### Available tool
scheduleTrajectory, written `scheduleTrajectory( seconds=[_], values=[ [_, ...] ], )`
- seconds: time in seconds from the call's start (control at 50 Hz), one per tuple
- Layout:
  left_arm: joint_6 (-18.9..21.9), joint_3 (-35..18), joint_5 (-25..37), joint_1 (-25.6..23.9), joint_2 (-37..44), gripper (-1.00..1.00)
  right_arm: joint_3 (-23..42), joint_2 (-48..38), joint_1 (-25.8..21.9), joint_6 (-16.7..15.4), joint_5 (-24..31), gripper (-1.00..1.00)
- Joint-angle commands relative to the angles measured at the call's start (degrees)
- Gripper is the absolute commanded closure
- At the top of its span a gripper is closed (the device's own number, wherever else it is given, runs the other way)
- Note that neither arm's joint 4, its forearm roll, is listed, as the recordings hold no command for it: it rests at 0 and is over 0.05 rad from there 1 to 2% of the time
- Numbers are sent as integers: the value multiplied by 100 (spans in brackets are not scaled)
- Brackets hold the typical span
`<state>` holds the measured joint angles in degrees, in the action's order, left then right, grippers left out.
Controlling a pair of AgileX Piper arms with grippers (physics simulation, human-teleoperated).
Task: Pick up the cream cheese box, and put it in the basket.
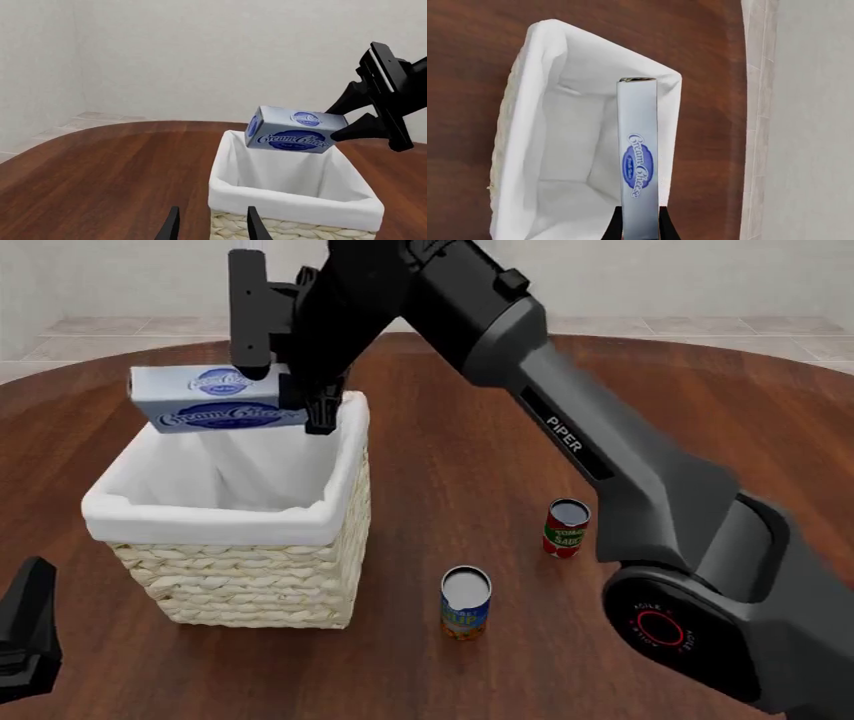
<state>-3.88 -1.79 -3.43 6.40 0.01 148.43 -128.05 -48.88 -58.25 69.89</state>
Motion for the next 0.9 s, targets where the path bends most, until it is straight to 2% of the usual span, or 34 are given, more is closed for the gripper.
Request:
scheduleTrajectory(
  seconds=[0.02, 0.3, 0.78, 0.9],
  values=[
    [-16, 0, -4, 12, 0, -100, 102, -109, -68, 103, -24, 100],
    [-26, -3, -2, 18, 0, -100, -47, -160, -87, 183, -23, 100],
    [-17, 3, -1, 21, 0, -100, -463, -170, -58, 282, -359, 100],
    [-24, 1, -4, 29, 0, -100, -400, -236, -72, 308, -343, 100]
  ],
)
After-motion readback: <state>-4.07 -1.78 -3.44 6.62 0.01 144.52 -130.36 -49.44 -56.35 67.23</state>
